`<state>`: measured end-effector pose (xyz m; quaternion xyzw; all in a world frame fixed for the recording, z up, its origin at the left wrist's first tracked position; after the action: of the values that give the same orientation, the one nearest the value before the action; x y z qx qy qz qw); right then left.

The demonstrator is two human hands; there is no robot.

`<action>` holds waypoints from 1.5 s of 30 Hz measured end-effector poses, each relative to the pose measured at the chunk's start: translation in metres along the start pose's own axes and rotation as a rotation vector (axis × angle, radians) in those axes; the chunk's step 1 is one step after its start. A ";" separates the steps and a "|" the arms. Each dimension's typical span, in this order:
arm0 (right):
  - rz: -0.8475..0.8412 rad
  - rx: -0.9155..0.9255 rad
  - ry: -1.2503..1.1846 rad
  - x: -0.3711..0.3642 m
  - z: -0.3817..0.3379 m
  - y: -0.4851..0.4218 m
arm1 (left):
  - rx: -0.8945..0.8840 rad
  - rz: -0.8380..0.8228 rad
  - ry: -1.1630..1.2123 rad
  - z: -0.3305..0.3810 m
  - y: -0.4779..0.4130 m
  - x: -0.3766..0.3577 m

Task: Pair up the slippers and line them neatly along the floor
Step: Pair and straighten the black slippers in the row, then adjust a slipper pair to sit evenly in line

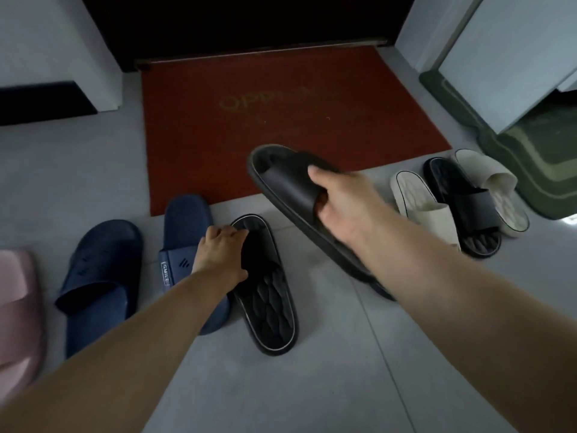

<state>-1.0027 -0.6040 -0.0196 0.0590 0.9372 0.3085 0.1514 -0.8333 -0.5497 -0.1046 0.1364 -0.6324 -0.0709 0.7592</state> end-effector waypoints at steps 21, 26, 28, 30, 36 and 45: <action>0.314 -0.096 0.766 0.056 0.111 0.000 | -0.201 0.139 0.021 -0.042 0.047 0.003; -0.557 0.489 1.411 -0.098 0.113 0.059 | 0.029 0.316 0.189 -0.118 0.054 0.027; -0.759 0.558 1.590 -0.136 0.138 0.069 | 0.153 0.331 0.211 -0.154 0.060 0.029; -0.759 0.530 1.711 -0.160 0.159 0.059 | 0.201 0.330 0.205 -0.176 0.067 0.029; -0.486 0.963 2.209 -0.194 0.178 0.040 | 0.053 0.227 0.139 -0.180 0.077 0.021; -0.874 0.614 1.389 -0.229 0.091 0.059 | 0.087 0.659 0.397 -0.202 0.096 0.088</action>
<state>-0.7560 -0.5523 0.0030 -0.4685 0.7979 -0.0769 -0.3715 -0.6252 -0.4594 -0.0262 -0.0312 -0.4857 0.2316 0.8423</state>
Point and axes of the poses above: each hand's wrist, its own y-axis away from the middle knuckle, its own x-axis out of the back of the hand, z = x × y, the point moved 10 cm from there along -y, towards the middle knuckle, and after that the axes turned 3 degrees about z, right-handed, at the moved point
